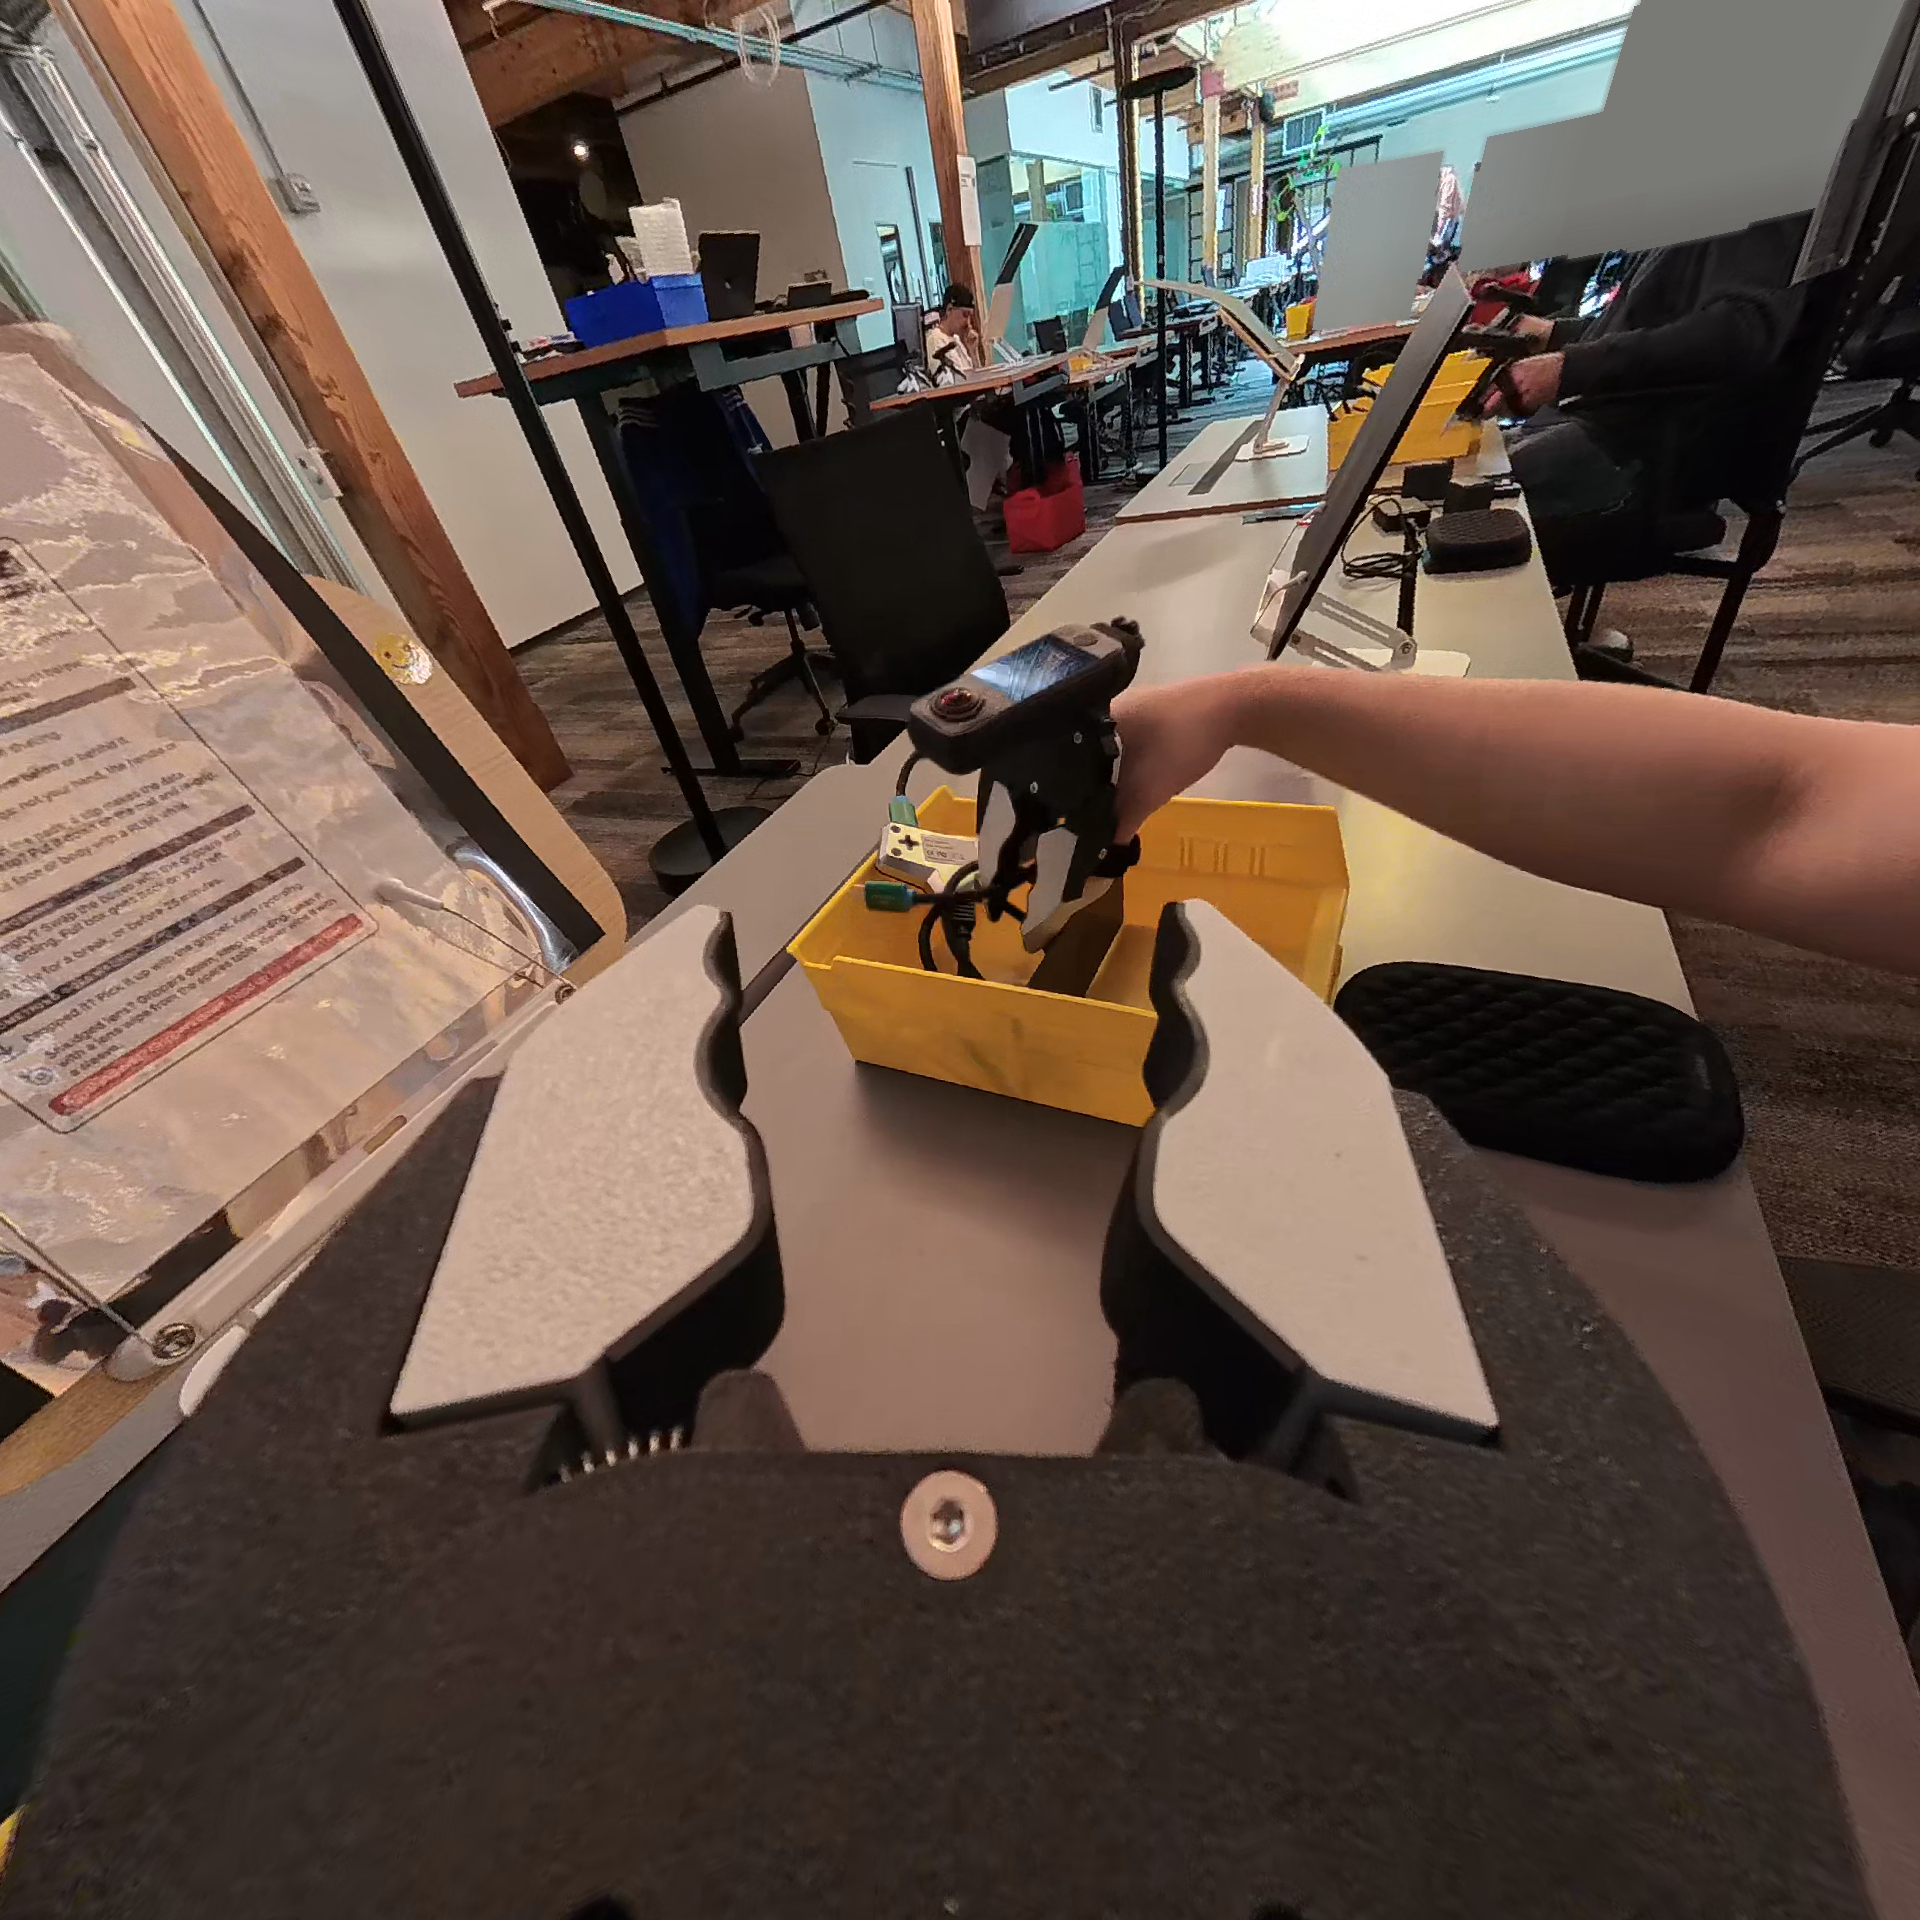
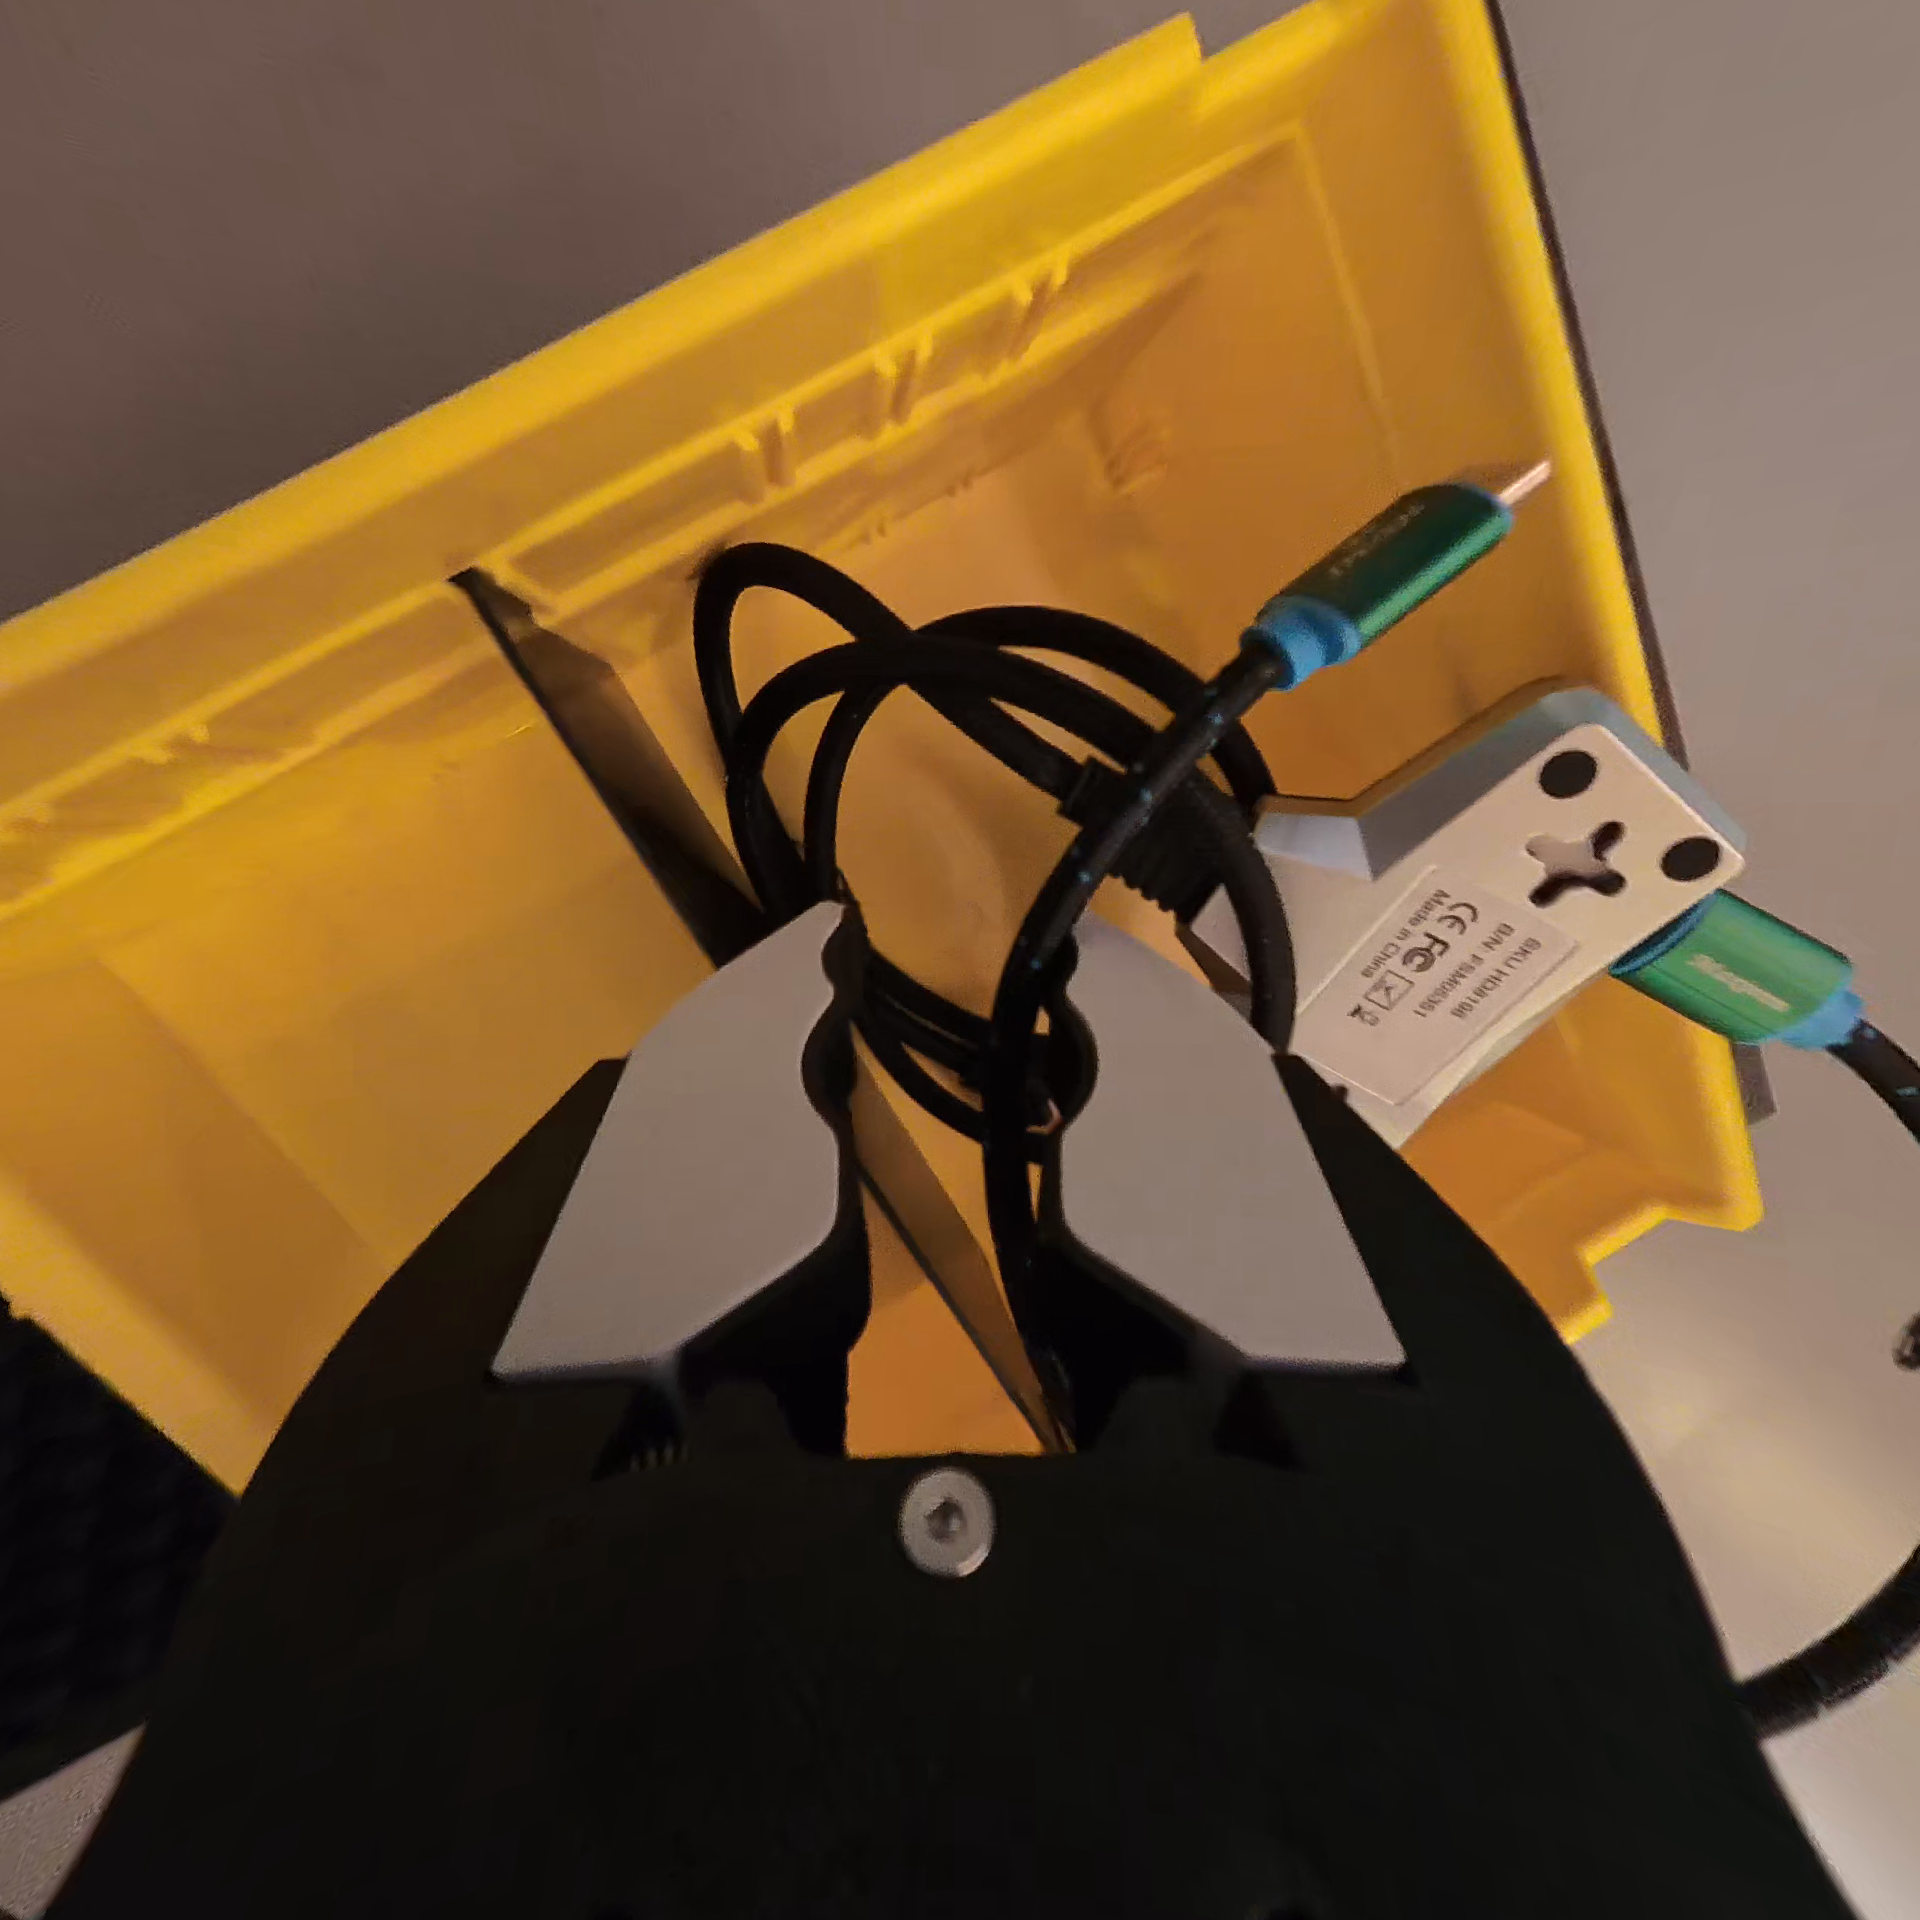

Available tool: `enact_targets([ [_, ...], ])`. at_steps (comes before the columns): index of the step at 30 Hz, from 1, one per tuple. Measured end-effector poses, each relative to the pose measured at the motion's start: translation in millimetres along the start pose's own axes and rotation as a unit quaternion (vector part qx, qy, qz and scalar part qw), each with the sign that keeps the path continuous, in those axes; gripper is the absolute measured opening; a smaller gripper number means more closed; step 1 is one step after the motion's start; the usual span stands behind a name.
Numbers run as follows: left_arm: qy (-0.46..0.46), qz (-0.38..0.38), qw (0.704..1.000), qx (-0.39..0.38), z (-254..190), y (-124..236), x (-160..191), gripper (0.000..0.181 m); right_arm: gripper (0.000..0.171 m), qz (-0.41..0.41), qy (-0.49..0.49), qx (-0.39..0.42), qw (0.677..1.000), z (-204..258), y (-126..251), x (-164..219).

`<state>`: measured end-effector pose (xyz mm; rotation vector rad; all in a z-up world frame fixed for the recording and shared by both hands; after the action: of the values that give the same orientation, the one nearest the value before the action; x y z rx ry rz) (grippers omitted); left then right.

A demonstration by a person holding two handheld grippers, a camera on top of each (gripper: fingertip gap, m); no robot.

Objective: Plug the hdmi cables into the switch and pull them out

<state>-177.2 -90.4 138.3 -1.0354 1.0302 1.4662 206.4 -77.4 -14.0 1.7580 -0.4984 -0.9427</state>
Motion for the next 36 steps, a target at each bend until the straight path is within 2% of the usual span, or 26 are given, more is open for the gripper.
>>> enact_targets([
  [6,0.009,-0.001,1.000,-0.006,5.3,4.4,1.1,0.076,0.036,-0.026,-0.023,-0.012,0.999,-6.4,35.3,14.9],
  [10,0.005,0.002,1.000,-0.018,8.3,8.7,1.2,0.075,0.037,-0.094,-0.061,-0.027,0.993,-10.0,68.9,19.6],
  [13,0.008,0.001,1.000,-0.025,10.6,12.6,0.9,0.075,0.037,-0.149,-0.065,0.001,0.987,-14.8,92.4,23.8],
  [15,0.009,-0.001,0.999,-0.033,12.5,15.0,0.5,0.075,0.036,-0.223,-0.085,0.034,0.971,-18.1,114.8,26.1],
  [17,0.008,-0.001,0.999,-0.043,14.1,17.6,0.0,0.075,0.036,-0.334,-0.105,0.052,0.935,-13.7,143.1,26.4],
  [20,-0.004,0.013,0.997,-0.072,17.2,22.9,-0.6,0.075,0.037,-0.521,-0.113,0.054,0.844,8.9,182.0,25.0],
  [23,-0.019,0.031,0.994,-0.104,20.3,31.7,-1.1,0.075,0.040,-0.641,-0.071,0.060,0.762,32.0,195.6,21.2],
  [24,-0.024,0.037,0.992,-0.115,21.0,35.2,-1.4,0.075,0.041,-0.650,-0.066,0.072,0.754,33.0,197.1,15.4],
  [27,-0.051,0.058,0.984,-0.161,22.3,47.7,-4.0,0.075,0.041,-0.635,-0.044,0.111,0.763,36.7,191.9,-4.4],
  [29,-0.076,0.069,0.974,-0.199,20.5,56.9,-8.0,0.076,0.035,-0.646,-0.029,0.135,0.751,39.7,186.3,-16.3],
  [33,-0.129,0.082,0.947,-0.283,12.6,74.3,-16.4,0.077,0.032,-0.669,-0.038,0.077,0.739,46.2,168.0,-41.8],
  [36,-0.130,0.096,0.939,-0.303,4.7,81.4,-18.7,0.077,0.032,-0.662,-0.027,0.051,0.748,56.8,155.4,-60.1],
])
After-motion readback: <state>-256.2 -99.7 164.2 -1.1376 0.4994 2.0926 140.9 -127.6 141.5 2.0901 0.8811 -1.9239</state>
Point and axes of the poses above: each gripper's, where its closed fingertips meet, y back along the fingers, x out of its underside, z = x × y across the jaws, the point moved 9 cm from there along y, back along the fingers, and after that the axes turned 5 degrees about -y, right-handed, at the moved point
